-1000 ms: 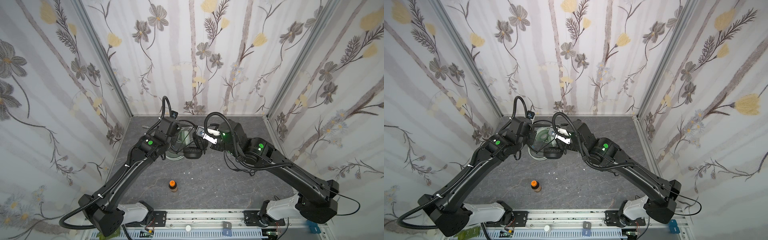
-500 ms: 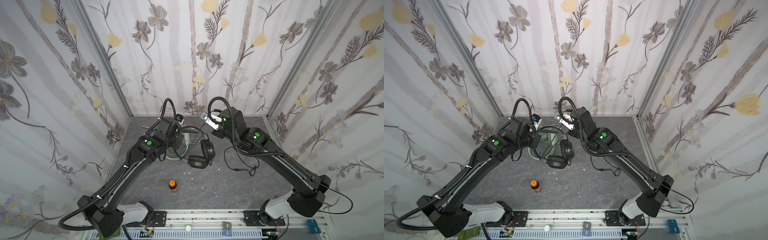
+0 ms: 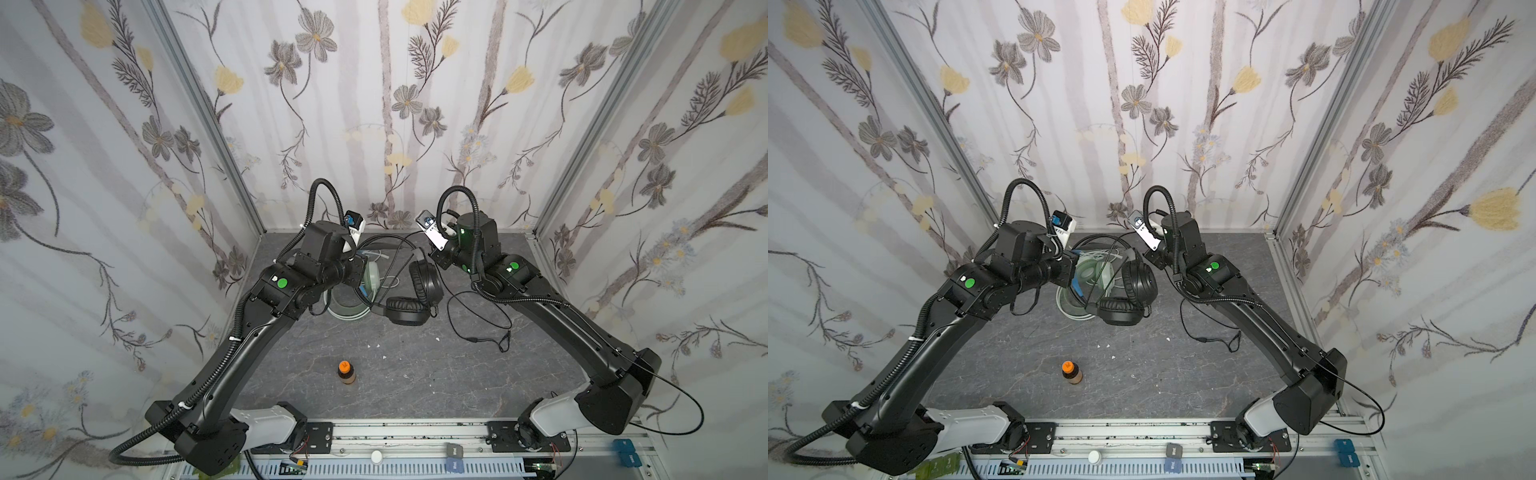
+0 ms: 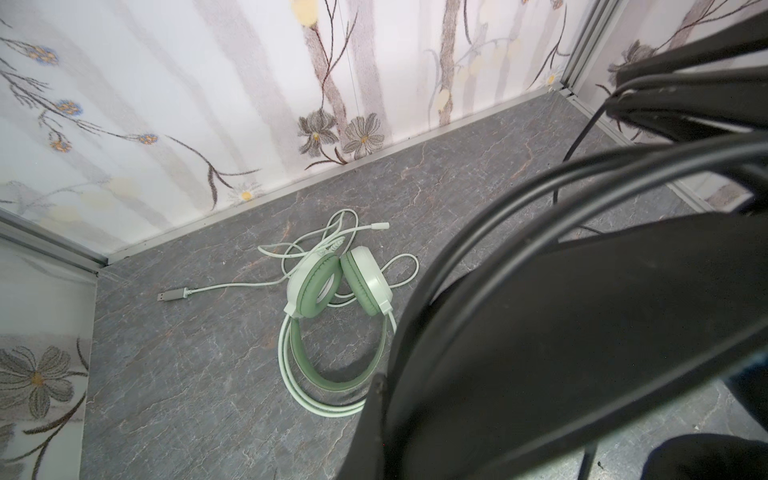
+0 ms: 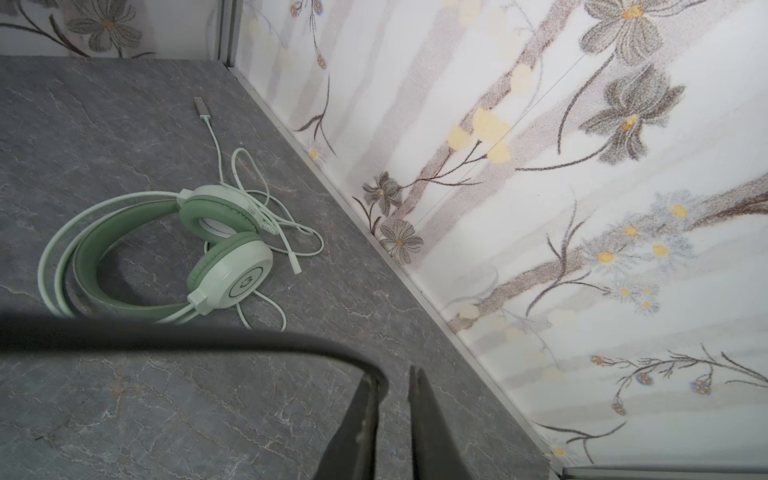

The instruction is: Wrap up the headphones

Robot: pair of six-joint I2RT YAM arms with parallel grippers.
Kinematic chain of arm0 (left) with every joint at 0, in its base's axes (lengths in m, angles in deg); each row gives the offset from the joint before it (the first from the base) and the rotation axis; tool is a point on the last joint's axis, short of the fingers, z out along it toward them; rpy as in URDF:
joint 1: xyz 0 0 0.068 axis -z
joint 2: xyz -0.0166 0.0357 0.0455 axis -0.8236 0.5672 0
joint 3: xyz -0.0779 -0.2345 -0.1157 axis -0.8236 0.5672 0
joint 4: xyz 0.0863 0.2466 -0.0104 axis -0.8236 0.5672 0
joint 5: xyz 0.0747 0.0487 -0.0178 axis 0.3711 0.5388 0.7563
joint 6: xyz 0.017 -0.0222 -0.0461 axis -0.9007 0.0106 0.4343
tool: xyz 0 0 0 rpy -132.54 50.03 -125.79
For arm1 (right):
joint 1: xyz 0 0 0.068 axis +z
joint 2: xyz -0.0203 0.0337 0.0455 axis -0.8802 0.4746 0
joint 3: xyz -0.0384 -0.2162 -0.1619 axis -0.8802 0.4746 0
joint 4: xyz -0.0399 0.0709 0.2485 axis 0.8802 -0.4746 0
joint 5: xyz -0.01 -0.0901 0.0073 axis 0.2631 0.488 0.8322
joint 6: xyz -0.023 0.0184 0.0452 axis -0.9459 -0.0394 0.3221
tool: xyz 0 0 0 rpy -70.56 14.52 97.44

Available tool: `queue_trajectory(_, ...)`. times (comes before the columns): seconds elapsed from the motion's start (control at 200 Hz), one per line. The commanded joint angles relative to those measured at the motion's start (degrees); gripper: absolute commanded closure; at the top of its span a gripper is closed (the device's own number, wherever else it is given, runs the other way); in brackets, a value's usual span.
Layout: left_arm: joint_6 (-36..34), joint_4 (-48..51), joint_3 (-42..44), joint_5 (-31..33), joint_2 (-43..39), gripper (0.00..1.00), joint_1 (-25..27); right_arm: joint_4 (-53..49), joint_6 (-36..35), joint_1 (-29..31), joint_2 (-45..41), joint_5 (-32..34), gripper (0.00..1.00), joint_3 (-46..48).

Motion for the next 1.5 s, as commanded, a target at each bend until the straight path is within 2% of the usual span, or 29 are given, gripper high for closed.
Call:
queue_trajectory(0.0, 1.2, -0.8, -2.2, -0.6, 0.0, 1.00, -0.3, 9.5, 5.6, -1.6, -0.6, -4.3, 0.83, 1.8)
queue_trajectory(0.205, 2.4, -0.7, -3.3, -1.6, -0.3, 1.00, -0.2, 17.2, 10.9, -4.2, -1.2, -10.1, 0.83, 7.1)
queue_trajectory(0.4, 3.3, -0.5, -4.4, -2.3, -0.3, 1.00, -0.2, 22.5, 15.3, -6.6, -1.2, -12.5, 0.85, 11.1)
queue_trajectory(0.43, 3.3, -0.4, -4.6, -2.5, -0.2, 1.00, -0.2, 23.4, 16.3, -7.2, -3.2, -13.2, 0.86, 11.8)
queue_trajectory(0.784, 3.3, -0.2, -5.2, -2.9, 0.6, 1.00, -0.2, 28.3, 20.1, -9.8, -5.7, -14.3, 0.93, 15.4)
queue_trajectory(0.904, 3.2, -0.4, -5.8, -3.9, 1.2, 1.00, -0.2, 29.1, 22.0, -11.0, -5.9, -15.4, 0.92, 16.2)
queue_trajectory(1.114, 4.9, -1.8, -5.8, -7.8, 1.2, 1.00, -0.2, 27.1, 21.8, -11.0, -3.4, -15.1, 0.81, 14.8)
queue_trajectory(1.329, 7.9, -2.2, -8.6, -9.0, 2.0, 1.00, -0.2, 32.0, 24.5, -11.0, -2.5, -18.7, 0.76, 17.2)
queue_trajectory(1.494, 10.3, -1.5, -13.7, -10.6, 4.5, 1.00, 0.0, 39.4, 28.2, -10.8, -2.4, -23.3, 0.60, 21.3)
